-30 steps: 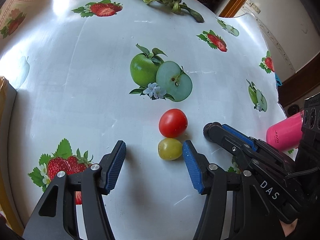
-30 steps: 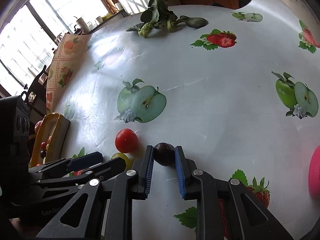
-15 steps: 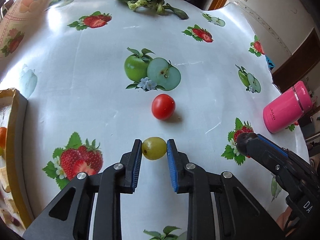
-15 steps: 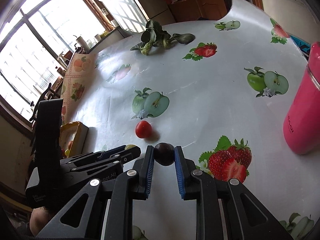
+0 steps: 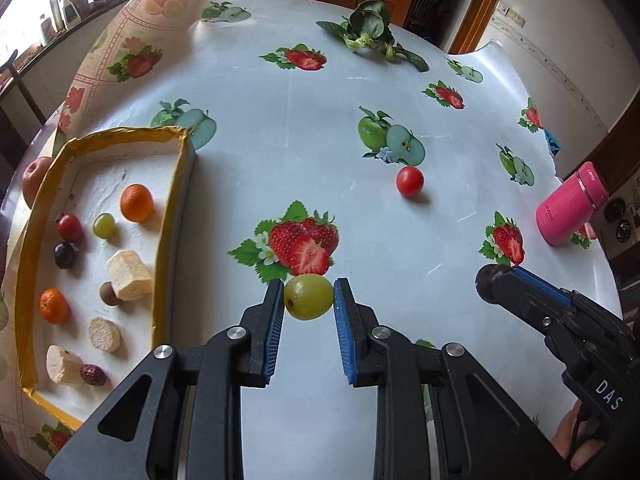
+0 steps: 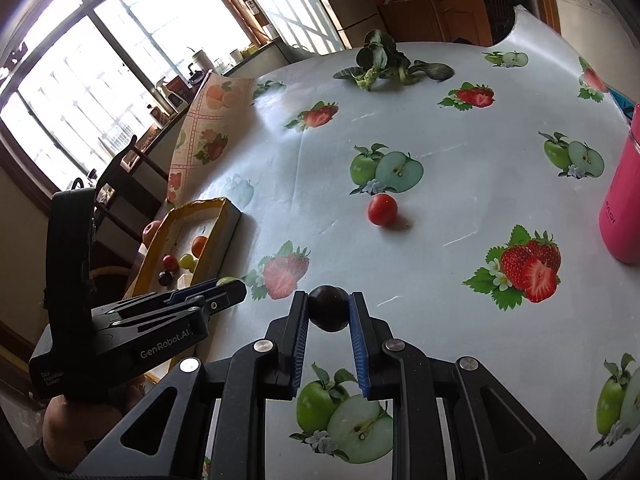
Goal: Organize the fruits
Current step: 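Carry the grape and plum in both grippers over the tray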
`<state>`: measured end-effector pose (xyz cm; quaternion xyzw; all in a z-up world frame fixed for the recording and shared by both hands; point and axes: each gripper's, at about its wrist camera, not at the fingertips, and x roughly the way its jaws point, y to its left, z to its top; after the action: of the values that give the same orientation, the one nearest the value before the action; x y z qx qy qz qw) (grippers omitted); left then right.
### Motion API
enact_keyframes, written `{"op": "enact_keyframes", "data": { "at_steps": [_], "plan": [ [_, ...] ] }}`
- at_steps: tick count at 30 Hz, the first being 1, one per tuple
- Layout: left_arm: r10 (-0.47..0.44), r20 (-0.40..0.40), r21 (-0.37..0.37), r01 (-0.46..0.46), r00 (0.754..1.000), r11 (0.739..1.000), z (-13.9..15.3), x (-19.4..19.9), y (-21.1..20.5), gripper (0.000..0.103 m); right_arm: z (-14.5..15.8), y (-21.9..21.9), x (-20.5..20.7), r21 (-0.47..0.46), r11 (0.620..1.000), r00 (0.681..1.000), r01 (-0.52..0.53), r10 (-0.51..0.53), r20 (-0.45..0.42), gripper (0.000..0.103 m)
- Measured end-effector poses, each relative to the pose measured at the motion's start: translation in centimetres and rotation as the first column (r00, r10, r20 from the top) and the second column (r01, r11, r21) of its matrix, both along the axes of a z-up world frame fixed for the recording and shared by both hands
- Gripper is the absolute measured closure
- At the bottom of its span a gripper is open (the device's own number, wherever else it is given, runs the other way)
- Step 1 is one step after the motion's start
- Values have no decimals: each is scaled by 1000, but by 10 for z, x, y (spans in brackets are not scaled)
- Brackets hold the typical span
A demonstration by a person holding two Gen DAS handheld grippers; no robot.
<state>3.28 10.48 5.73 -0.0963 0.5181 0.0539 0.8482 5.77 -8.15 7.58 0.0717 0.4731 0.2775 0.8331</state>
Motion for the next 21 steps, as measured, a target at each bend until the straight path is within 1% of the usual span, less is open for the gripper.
{"op": "enact_keyframes", "data": {
  "at_steps": [5, 10, 21],
  "plan": [
    [30, 16, 34, -31, 999, 999, 10, -29, 20, 81, 14, 24, -16, -5, 998, 998, -59, 59, 34, 83],
    [64, 35, 48, -66, 997, 997, 18, -52, 40, 81, 26, 48, -30, -12, 994, 993, -107, 107, 58, 83],
    [141, 49, 77, -145, 989, 987, 25, -86, 79, 81, 35, 94, -49, -12, 981, 978, -193, 194, 80, 83]
  ]
}}
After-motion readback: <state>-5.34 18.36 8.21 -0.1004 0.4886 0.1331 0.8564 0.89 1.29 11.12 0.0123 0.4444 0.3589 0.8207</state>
